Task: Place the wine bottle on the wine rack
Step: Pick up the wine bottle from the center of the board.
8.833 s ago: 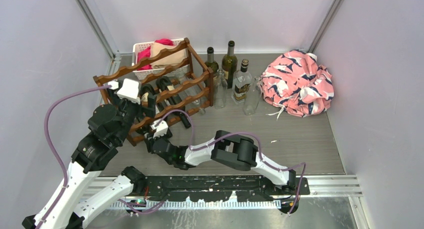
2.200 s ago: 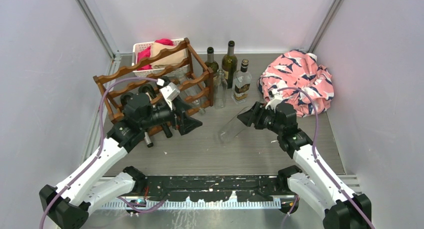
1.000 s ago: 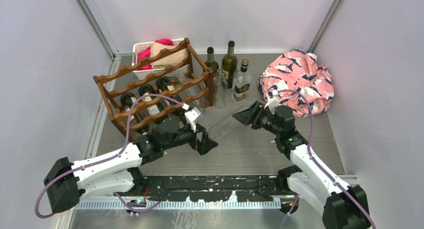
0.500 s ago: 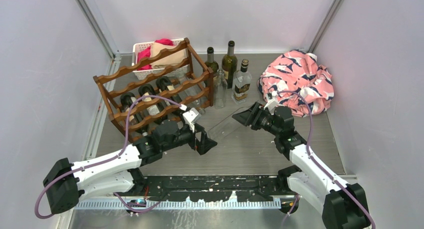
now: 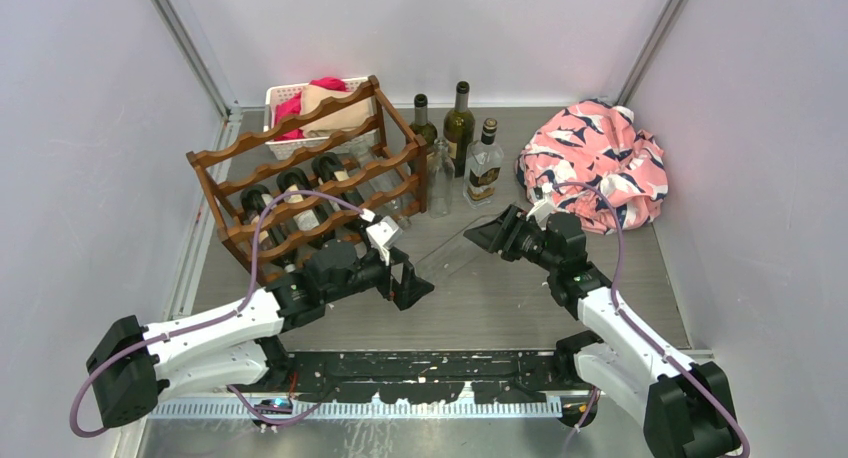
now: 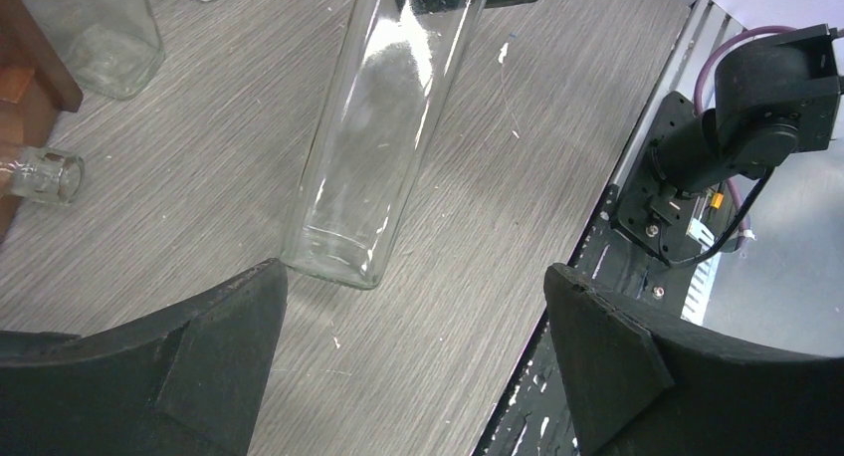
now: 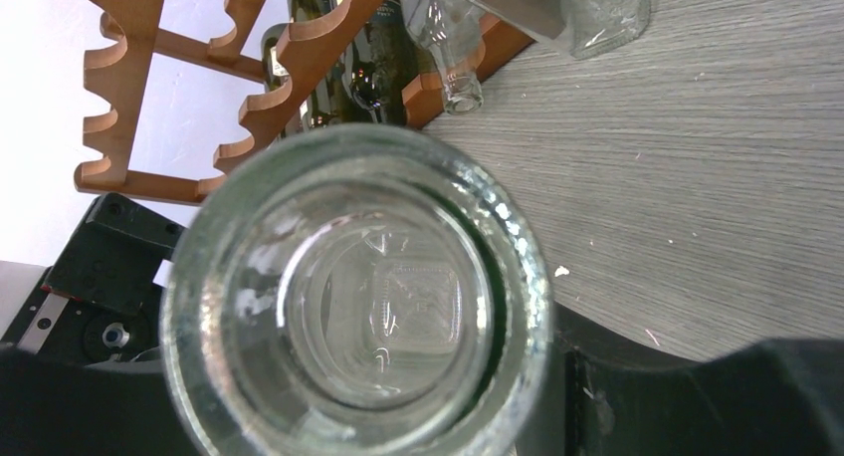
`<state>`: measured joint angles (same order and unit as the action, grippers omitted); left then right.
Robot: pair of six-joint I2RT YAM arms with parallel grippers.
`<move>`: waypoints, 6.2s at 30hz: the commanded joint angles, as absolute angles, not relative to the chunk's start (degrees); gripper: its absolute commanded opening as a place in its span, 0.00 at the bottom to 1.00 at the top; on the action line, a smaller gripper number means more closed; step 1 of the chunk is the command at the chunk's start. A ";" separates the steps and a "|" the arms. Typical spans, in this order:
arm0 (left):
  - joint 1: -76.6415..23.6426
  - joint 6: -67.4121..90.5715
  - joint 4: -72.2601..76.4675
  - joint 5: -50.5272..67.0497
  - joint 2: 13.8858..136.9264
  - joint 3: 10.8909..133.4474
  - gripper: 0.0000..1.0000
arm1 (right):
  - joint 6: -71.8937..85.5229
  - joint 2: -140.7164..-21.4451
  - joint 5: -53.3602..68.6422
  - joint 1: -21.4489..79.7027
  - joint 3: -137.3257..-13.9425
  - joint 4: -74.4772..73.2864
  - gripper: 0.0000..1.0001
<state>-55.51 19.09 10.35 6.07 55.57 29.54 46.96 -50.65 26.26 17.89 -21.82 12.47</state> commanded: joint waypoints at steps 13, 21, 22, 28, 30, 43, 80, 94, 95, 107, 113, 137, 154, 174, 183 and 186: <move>-55.72 16.32 13.85 7.76 53.76 28.92 0.99 | 48.87 -50.51 27.69 17.82 -22.75 20.46 0.01; -55.72 16.13 17.14 10.14 56.30 29.50 0.99 | 49.26 -50.80 27.79 17.83 -22.36 21.18 0.01; -55.72 16.05 17.41 10.64 56.60 29.71 0.99 | 49.25 -50.75 27.78 17.82 -22.33 21.18 0.01; -55.72 14.89 17.93 13.18 57.30 30.57 0.99 | 49.05 -50.86 27.69 17.76 -22.24 21.18 0.01; -55.72 14.33 17.93 13.23 57.30 30.51 0.99 | 49.10 -50.79 27.69 17.81 -22.17 21.18 0.01; -54.67 11.33 12.52 14.93 62.61 37.27 0.99 | 49.88 -50.76 28.04 17.82 -22.24 21.97 0.01; -48.41 -2.42 19.43 25.48 84.19 42.68 0.80 | 50.93 -52.82 29.09 17.83 -22.15 24.48 0.01; -48.43 -6.26 12.19 27.04 84.39 44.82 0.00 | 50.98 -53.59 29.36 17.83 -21.71 25.18 0.01; -48.43 -6.86 11.54 26.96 83.94 44.90 0.00 | 51.08 -53.66 29.43 17.82 -21.63 25.33 0.01; -48.42 -8.29 8.81 25.11 81.43 44.56 0.00 | 51.59 -55.07 30.38 17.84 -21.31 26.32 0.02; -48.43 -8.31 8.41 25.13 80.64 44.22 0.00 | 51.33 -55.51 30.56 17.82 -21.15 26.36 0.11; -46.02 -10.91 2.10 26.89 76.11 43.16 0.00 | 47.69 -52.95 30.41 17.82 -20.75 21.44 0.59; -45.18 -8.23 -0.49 24.74 69.02 40.45 0.00 | 44.07 -48.77 28.68 17.77 -21.10 14.55 0.94; -45.27 -12.32 -29.56 23.82 60.31 50.38 0.00 | 30.55 -35.16 25.27 17.81 -23.13 -3.81 0.97; -45.27 -19.69 -37.35 27.78 58.39 51.67 0.00 | 31.17 -36.01 29.85 18.15 -22.08 0.52 0.94; -45.26 -22.42 -39.32 29.34 57.07 51.64 0.00 | 31.93 -39.47 32.97 20.99 -21.58 5.61 0.91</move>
